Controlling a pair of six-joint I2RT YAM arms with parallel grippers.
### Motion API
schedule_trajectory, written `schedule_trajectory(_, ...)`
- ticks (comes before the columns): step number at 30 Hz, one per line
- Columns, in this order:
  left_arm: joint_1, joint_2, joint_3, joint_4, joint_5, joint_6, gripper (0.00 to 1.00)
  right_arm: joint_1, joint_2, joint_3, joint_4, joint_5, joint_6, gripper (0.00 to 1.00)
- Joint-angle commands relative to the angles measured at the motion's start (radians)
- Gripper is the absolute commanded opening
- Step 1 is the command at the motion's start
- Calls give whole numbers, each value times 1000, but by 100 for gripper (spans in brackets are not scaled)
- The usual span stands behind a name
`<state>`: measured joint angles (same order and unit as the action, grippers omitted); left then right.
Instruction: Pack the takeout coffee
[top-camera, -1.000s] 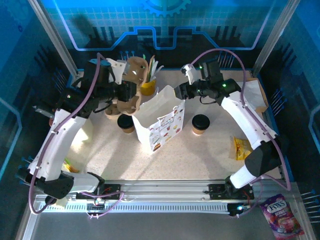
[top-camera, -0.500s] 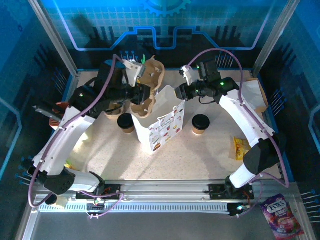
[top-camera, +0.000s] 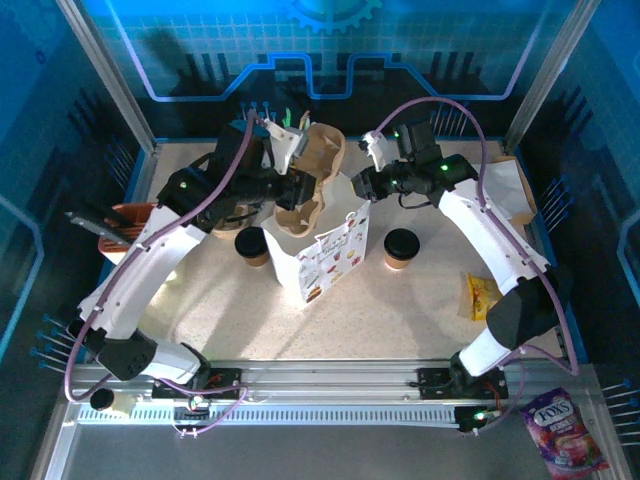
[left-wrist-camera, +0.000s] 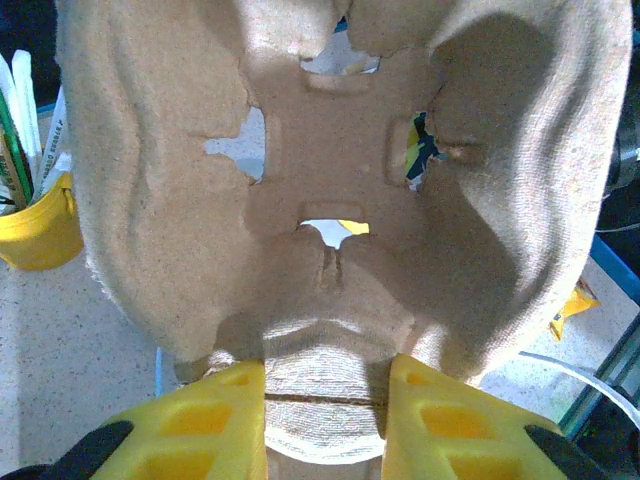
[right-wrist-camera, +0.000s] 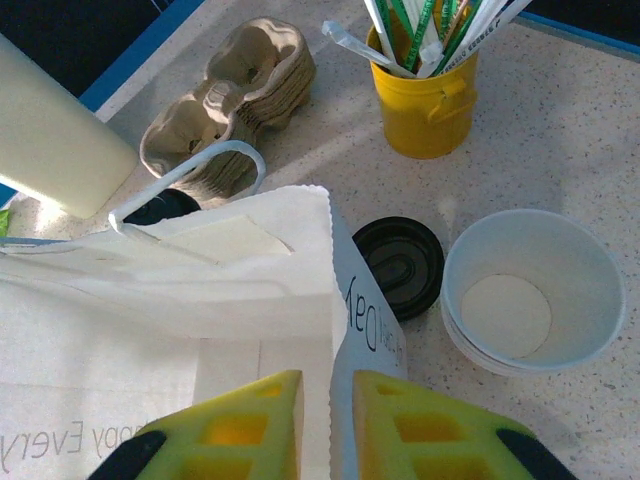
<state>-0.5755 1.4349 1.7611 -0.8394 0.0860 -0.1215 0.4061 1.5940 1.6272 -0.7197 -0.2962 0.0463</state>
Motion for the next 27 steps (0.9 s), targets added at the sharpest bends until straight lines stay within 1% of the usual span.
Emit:
schedule_trajectory(1, -7, 7, 27, 28, 27, 33, 28, 13, -3, 3, -29, -3, -11, 19)
schedule_trajectory(4, -7, 13, 20, 32, 27, 41, 28, 13, -9, -4, -26, -1, -11, 16)
schedule_trajectory(8, -7, 16, 11, 44, 44, 48, 28, 13, -14, -9, -26, 0, -11, 15)
schedule_trajectory(14, -8, 17, 0, 50, 47, 57, 28, 13, -14, -12, -26, -1, -11, 22)
schedule_trajectory(18, -7, 19, -5, 50, 44, 59, 28, 14, -14, -18, -23, -3, -10, 23)
schedule_trajectory(23, -7, 21, -14, 54, 50, 62, 28, 16, -13, -20, -27, -2, -11, 22)
schedule_trajectory(27, -7, 18, -32, 62, 56, 69, 28, 16, -20, -22, -23, 5, -10, 18)
